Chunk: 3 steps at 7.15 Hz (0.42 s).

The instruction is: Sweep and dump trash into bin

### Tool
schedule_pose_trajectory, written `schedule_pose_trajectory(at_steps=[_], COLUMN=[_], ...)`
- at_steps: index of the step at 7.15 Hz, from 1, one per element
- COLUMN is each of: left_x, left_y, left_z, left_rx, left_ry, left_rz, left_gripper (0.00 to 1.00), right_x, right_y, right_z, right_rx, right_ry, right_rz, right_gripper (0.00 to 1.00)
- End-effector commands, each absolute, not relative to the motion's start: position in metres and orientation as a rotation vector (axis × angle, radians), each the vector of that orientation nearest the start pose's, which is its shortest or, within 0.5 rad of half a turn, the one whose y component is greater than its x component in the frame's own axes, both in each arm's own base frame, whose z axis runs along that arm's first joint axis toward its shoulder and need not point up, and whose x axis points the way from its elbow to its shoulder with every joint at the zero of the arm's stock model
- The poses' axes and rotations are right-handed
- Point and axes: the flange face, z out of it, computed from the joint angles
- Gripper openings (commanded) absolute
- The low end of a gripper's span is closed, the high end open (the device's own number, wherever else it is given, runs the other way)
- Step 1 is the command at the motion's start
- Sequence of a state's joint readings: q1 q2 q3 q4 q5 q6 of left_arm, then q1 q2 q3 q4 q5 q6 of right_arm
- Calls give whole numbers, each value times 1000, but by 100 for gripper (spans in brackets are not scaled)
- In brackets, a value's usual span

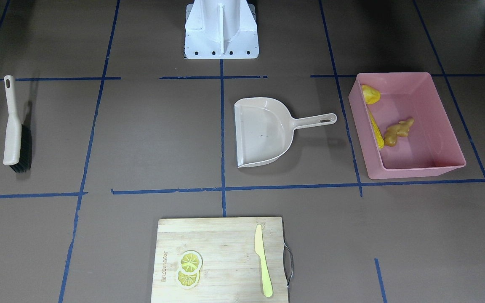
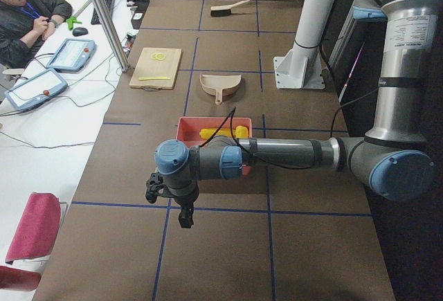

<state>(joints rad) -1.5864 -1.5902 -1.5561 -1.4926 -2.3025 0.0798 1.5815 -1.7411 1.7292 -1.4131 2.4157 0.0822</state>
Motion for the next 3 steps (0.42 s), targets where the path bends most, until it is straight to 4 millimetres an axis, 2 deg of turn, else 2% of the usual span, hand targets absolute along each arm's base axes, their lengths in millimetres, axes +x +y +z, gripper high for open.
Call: schedule_pose_trajectory(at_steps=[1,3], left_x=[-74,-74], left_y=[-494,-494], left_z=[667,667], left_rx=[-35,-35], left_ry=[734,734], left_rz=[35,35], left_gripper=[100,100], right_x=[64,64], right_y=[-426,-426], right_z=[640,639], right_rx=[102,101], right_ry=[-845,-848], right_rz=[28,29], right_gripper=[100,100])
